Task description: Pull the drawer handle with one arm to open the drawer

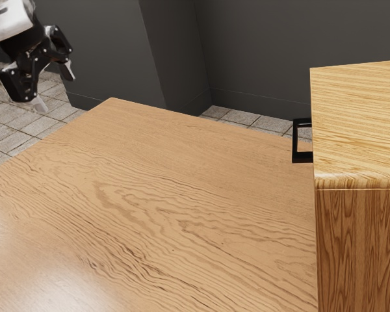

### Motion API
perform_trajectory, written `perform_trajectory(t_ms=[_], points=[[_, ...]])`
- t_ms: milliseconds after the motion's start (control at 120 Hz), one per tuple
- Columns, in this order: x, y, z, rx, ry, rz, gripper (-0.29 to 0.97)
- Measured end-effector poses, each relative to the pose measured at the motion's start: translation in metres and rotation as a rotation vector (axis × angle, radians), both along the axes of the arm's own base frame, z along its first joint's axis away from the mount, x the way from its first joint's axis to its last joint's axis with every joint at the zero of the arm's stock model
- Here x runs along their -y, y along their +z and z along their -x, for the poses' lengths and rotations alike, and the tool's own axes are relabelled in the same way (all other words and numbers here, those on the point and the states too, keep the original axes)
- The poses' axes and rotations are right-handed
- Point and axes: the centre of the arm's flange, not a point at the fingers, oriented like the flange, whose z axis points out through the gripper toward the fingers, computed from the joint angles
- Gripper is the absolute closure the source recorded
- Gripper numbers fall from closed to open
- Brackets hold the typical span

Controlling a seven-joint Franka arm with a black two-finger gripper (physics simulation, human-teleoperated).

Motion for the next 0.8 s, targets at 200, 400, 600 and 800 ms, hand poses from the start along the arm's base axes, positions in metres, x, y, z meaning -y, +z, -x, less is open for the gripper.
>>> perform_trajectory(t_ms=[200,400,600,800], points=[[0.063,-0.024,-0.018,0.039,-0.313,-0.037,0.00],[0.077,-0.050,-0.027,0.104,-0.481,-0.081,0.00],[0.109,-0.075,-0.045,0.165,-0.650,-0.133,0.00],[0.120,-0.087,-0.047,0.236,-0.750,-0.181,0.00]])
